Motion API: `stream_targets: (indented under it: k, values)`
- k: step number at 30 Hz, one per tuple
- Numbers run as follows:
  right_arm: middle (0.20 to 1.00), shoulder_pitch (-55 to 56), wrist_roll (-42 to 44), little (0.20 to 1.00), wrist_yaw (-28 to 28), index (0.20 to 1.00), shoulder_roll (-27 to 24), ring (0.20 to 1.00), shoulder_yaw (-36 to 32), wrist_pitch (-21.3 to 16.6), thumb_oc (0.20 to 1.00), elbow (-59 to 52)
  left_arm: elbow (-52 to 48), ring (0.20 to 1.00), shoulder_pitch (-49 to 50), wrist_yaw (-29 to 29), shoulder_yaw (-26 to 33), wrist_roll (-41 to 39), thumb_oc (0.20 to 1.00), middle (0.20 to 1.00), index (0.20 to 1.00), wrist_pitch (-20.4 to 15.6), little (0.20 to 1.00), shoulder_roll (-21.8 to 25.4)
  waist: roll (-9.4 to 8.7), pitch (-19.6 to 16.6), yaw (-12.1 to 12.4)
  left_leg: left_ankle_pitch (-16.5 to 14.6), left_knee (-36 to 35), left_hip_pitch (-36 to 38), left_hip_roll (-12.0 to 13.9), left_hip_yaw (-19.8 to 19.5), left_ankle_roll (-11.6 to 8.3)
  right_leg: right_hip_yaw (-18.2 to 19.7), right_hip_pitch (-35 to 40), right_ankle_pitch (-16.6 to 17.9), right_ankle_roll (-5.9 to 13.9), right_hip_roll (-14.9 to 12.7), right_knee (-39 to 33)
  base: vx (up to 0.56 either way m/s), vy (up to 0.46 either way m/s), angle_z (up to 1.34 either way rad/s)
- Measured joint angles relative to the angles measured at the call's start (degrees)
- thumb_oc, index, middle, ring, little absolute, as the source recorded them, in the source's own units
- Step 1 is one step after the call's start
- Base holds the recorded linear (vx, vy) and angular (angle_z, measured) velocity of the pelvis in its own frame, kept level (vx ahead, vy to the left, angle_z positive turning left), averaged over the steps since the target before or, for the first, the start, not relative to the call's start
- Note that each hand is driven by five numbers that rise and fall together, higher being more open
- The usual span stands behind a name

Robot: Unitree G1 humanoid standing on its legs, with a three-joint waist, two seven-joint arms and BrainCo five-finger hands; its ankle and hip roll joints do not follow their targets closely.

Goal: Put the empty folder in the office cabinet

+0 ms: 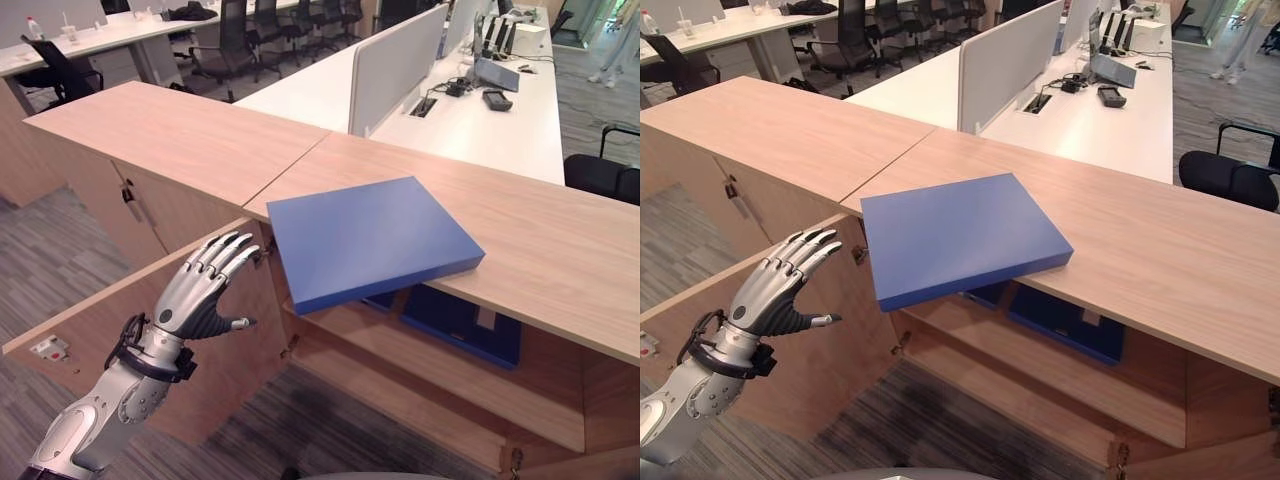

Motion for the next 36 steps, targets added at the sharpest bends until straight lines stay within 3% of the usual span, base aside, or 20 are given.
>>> stream_targets:
  k: [8, 27, 36]
  values:
    - [1.0, -0.1, 0.0, 1.0, 0.0, 1.0, 0.0, 1.0, 1.3, 0.0, 1.0, 0.0, 0.0, 1.0, -1.9, -2.3, -2.9, 0.4, 1.0, 1.0, 1.0, -0.5, 1.0, 2.4, -0.01, -1.3, -1.3, -0.2, 0.0, 0.3, 0.2, 1.3, 0.04, 1.5, -0.5, 0.4, -0.28, 0.0, -0.2, 0.01, -0.007, -0.08]
    - [1.0, 0.4, 0.0, 1.0, -0.1, 1.0, 0.0, 1.0, 1.9, 0.0, 1.0, -0.1, 3.9, 1.0, -9.4, -3.8, -10.2, 4.7, 1.0, 1.0, 1.0, -0.8, 1.0, 2.3, 1.43, -1.7, -3.3, -0.3, 0.0, 0.8, 0.6, 3.4, 0.11, 3.7, -1.0, 1.1, -0.44, 0.0, -0.3, 0.01, -0.007, -0.06]
    - [1.0, -0.3, -0.1, 1.0, -0.1, 1.0, 0.1, 1.0, 2.7, 0.0, 1.0, -0.1, 6.7, 1.0, -14.2, -2.7, -13.8, 6.6, 1.0, 1.0, 1.0, 1.0, 1.0, 0.5, 1.5, -2.1, -4.3, -0.5, 0.0, 1.1, 0.7, 4.7, 0.2, 5.2, -1.6, 1.6, -0.47, 0.0, -0.3, 0.01, -0.007, -0.08]
